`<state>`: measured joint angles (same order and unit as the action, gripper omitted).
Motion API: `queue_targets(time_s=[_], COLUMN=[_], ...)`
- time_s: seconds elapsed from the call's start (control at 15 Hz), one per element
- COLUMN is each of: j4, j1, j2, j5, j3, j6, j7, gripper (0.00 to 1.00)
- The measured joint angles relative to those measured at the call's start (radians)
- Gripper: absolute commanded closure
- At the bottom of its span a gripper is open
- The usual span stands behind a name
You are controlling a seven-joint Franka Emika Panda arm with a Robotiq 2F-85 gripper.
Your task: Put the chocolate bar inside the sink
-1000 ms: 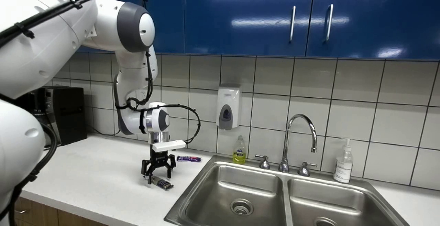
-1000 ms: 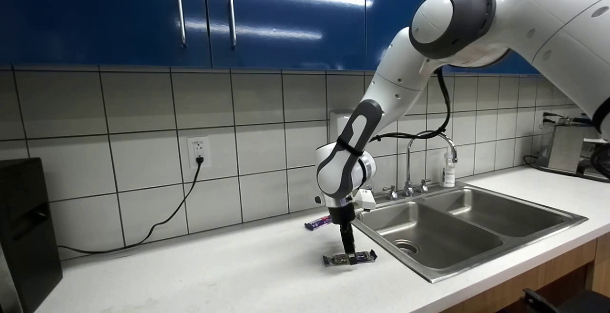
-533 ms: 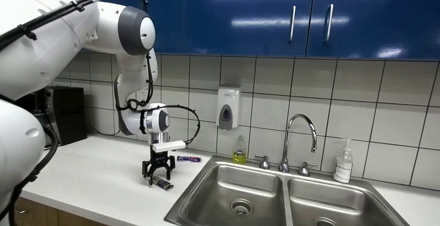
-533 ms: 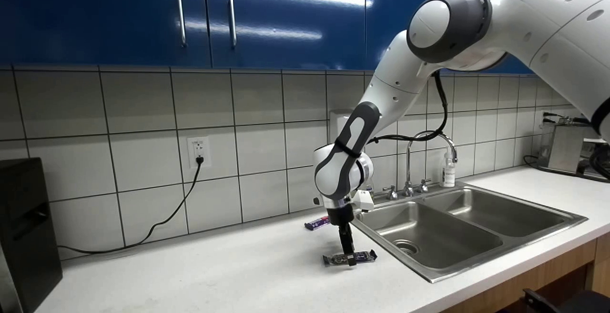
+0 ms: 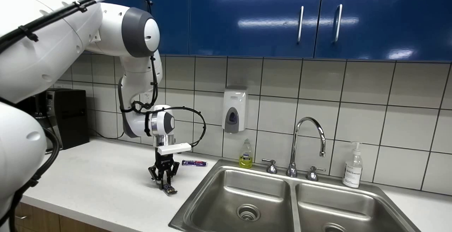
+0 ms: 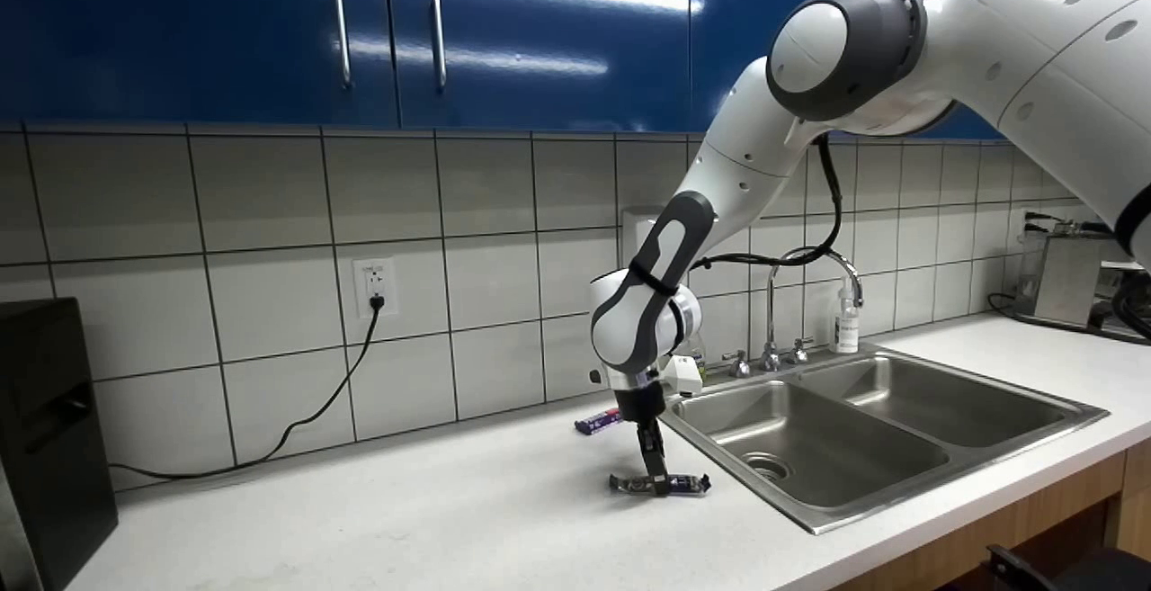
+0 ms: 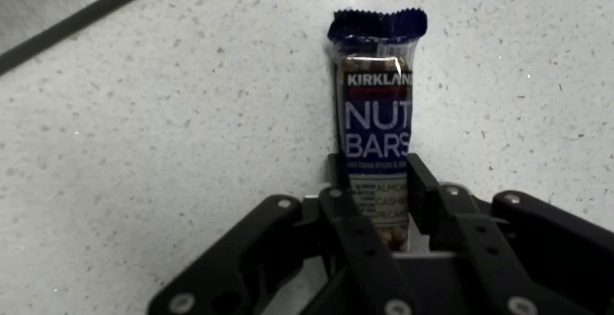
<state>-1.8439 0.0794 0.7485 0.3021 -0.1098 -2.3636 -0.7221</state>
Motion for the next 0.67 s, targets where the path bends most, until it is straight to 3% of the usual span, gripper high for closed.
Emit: queue_targets(time_s=[0.67], j4=[0.016], j1=[0.001], j2=[0.006], j5=[0.000], j3=[0.000], j6=[0.036], j7=[0.010], gripper=[0.92])
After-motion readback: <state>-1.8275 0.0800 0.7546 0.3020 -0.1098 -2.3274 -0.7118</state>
